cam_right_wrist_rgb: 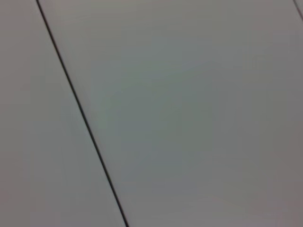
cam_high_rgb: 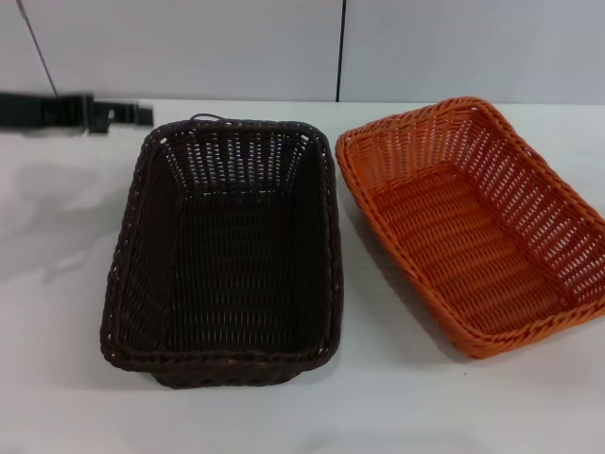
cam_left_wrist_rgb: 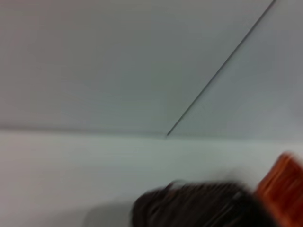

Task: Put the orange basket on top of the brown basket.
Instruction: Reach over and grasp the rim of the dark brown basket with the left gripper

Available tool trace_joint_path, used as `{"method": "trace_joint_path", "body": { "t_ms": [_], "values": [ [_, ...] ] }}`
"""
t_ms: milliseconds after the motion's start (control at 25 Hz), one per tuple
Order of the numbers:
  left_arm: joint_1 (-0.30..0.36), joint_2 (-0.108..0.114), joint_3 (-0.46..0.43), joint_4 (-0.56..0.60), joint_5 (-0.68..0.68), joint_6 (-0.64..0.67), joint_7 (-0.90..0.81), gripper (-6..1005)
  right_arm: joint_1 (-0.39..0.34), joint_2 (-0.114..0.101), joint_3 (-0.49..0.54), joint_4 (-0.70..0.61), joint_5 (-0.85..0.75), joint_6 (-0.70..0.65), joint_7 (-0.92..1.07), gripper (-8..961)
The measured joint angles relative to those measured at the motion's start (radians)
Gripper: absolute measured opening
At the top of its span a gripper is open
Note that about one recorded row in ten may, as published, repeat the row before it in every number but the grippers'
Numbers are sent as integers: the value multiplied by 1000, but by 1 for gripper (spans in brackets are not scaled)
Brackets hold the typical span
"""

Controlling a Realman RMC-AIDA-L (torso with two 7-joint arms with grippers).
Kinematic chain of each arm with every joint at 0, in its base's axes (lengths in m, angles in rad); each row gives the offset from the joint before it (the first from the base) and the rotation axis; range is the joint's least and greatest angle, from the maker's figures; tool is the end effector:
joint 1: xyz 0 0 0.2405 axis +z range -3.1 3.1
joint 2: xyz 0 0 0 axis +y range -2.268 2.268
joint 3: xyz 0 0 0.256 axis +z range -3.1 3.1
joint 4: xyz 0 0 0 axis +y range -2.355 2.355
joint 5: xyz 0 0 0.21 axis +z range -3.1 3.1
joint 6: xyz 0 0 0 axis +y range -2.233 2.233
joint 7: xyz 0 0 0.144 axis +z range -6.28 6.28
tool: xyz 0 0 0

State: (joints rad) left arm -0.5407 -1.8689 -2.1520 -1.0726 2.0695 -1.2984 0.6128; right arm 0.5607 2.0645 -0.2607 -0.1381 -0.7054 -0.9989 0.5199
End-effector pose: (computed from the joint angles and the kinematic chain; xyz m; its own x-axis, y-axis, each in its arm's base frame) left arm -0.2404 0.4044 0.1140 0.4584 0.7362 0.4978 0.8886 -0.3701 -0.2709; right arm 0.3785 0.3671 0.0836 0.4197 0.1733 -0.8909 -0.8906 0.2681 -0.3674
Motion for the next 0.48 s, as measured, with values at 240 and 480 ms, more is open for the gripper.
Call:
{"method": "trace_joint_path", "body": {
  "t_ms": [240,480],
  "values": [
    [-36,-37,-4,-45,190,-104,-75,824,0,-2,0,-3,15,21,-7,717],
    [-39,-80,-7,-99,311,-129,-114,822,1,-3,0,-5,16,23,-7,715]
  ]
}}
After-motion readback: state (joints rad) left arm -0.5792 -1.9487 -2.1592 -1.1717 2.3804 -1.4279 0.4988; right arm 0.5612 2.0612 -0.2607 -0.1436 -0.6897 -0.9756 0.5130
